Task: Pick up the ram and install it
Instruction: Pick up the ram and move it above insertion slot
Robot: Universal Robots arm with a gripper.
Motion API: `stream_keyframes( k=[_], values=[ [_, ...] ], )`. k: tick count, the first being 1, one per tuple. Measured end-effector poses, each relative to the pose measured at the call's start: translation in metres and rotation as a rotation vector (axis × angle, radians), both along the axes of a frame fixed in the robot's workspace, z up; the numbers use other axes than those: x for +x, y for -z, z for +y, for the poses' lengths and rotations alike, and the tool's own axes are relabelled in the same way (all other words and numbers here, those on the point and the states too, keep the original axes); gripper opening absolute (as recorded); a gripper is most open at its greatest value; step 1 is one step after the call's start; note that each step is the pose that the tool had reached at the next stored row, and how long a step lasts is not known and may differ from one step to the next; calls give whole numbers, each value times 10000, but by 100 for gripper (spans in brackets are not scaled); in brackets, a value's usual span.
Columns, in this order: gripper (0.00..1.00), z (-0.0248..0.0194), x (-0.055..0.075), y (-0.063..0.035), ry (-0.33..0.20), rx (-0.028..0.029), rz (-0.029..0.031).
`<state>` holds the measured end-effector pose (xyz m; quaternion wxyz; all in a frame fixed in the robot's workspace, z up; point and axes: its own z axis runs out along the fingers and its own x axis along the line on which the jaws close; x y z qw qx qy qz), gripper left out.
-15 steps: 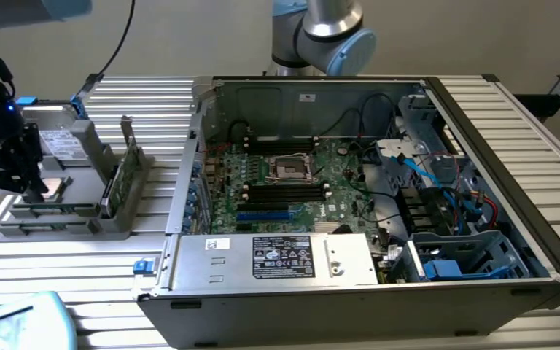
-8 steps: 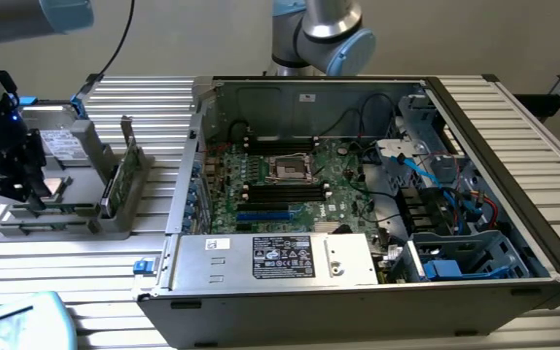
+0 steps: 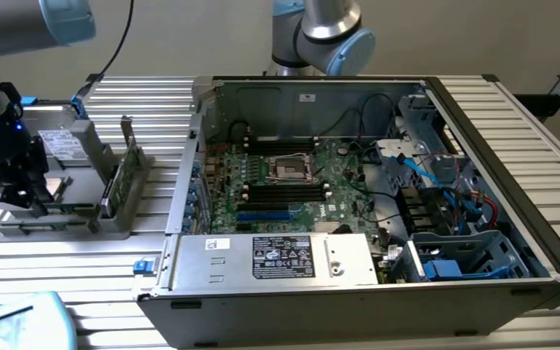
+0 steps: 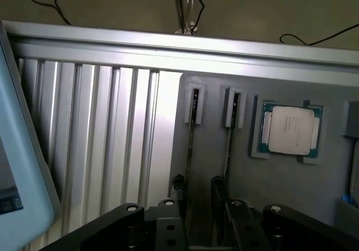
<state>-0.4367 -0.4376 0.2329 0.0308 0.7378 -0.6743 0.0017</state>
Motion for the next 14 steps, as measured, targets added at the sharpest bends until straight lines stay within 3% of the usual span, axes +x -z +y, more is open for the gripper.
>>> stream_keyframes(
  k=[14],
  values=[
    [33, -16, -15, 251, -186, -4, 13]
  ],
)
